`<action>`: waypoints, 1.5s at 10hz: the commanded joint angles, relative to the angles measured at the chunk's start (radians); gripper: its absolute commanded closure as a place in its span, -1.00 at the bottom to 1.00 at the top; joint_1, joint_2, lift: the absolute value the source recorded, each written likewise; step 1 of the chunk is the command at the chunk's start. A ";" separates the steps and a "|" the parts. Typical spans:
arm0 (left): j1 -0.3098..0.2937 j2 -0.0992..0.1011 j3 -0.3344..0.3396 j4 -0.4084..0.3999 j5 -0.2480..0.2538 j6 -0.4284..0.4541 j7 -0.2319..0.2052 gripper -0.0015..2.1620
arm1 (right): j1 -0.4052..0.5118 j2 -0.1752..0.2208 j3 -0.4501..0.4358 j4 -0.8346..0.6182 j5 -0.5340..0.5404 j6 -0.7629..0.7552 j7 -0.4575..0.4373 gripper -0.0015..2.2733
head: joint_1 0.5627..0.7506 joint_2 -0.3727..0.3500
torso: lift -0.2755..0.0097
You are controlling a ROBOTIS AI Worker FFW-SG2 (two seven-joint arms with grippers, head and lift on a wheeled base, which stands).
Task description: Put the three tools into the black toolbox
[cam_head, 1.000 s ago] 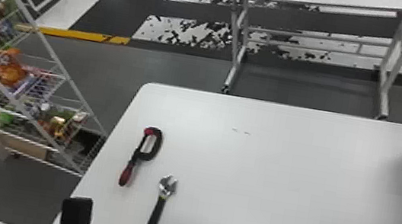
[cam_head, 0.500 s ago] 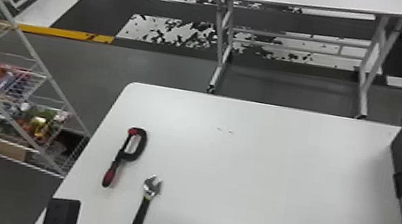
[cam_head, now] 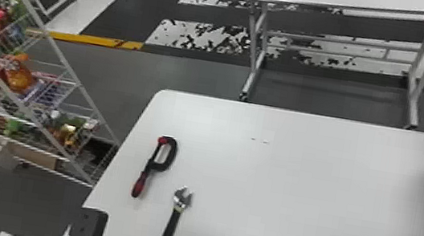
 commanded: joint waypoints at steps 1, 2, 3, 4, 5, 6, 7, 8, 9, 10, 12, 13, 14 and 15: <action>-0.009 0.007 -0.018 -0.002 -0.029 0.038 0.000 -0.87 | -0.014 -0.002 -0.001 0.006 -0.001 0.000 0.002 -0.93 | 0.41 0.91 | 0.57; -0.016 0.005 -0.030 -0.012 -0.048 0.075 0.000 -0.87 | -0.020 -0.005 -0.002 0.010 -0.006 0.000 0.002 -0.93 | 0.41 0.91 | 0.57; -0.027 0.007 -0.041 -0.030 -0.061 0.133 0.000 -0.87 | -0.024 -0.008 -0.008 0.018 -0.015 -0.003 0.009 -0.93 | 0.41 0.91 | 0.57; -0.033 0.005 -0.052 -0.052 -0.084 0.192 0.000 -0.87 | -0.038 -0.008 -0.024 0.029 -0.032 -0.003 0.020 -0.93 | 0.41 0.89 | 0.57; -0.033 0.005 -0.056 -0.075 -0.096 0.205 0.000 -0.87 | -0.047 -0.009 -0.039 0.046 -0.049 -0.006 0.031 -0.93 | 0.41 0.86 | 0.57; -0.039 0.005 -0.058 -0.091 -0.104 0.205 0.000 -0.87 | -0.054 -0.011 -0.056 0.058 -0.067 -0.003 0.046 -0.93 | 0.41 0.84 | 0.57; -0.047 0.004 -0.059 -0.096 -0.104 0.205 0.000 -0.87 | -0.057 -0.011 -0.068 0.064 -0.078 -0.003 0.055 -0.93 | 0.41 0.78 | 0.57; -0.061 0.004 -0.071 -0.085 -0.111 0.205 0.000 -0.87 | -0.061 -0.014 -0.084 0.069 -0.093 -0.003 0.060 -0.93 | 0.41 0.71 | 0.57; -0.082 0.001 -0.094 -0.056 -0.128 0.205 0.000 -0.87 | -0.070 -0.015 -0.091 0.075 -0.100 0.000 0.068 -0.93 | 0.41 0.63 | 0.57; -0.111 0.001 -0.124 -0.010 -0.142 0.205 0.003 -0.87 | -0.072 -0.017 -0.093 0.076 -0.101 0.003 0.068 -0.93 | 0.41 0.59 | 0.57; -0.147 -0.001 -0.179 0.036 -0.183 0.205 0.020 -0.87 | -0.095 -0.018 -0.091 0.086 -0.101 0.016 0.068 -0.93 | 0.41 0.45 | 0.57; -0.156 -0.002 -0.188 0.034 -0.187 0.205 0.026 -0.87 | -0.113 -0.021 -0.091 0.086 -0.101 0.040 0.068 -0.93 | 0.41 0.41 | 0.57; -0.167 -0.002 -0.191 0.024 -0.193 0.205 0.025 -0.87 | -0.133 -0.025 -0.090 0.087 -0.101 0.068 0.066 -0.93 | 0.41 0.39 | 0.57; -0.177 -0.001 -0.188 0.016 -0.208 0.205 0.025 -0.87 | -0.150 -0.029 -0.091 0.093 -0.101 0.086 0.064 -0.93 | 0.41 0.37 | 0.57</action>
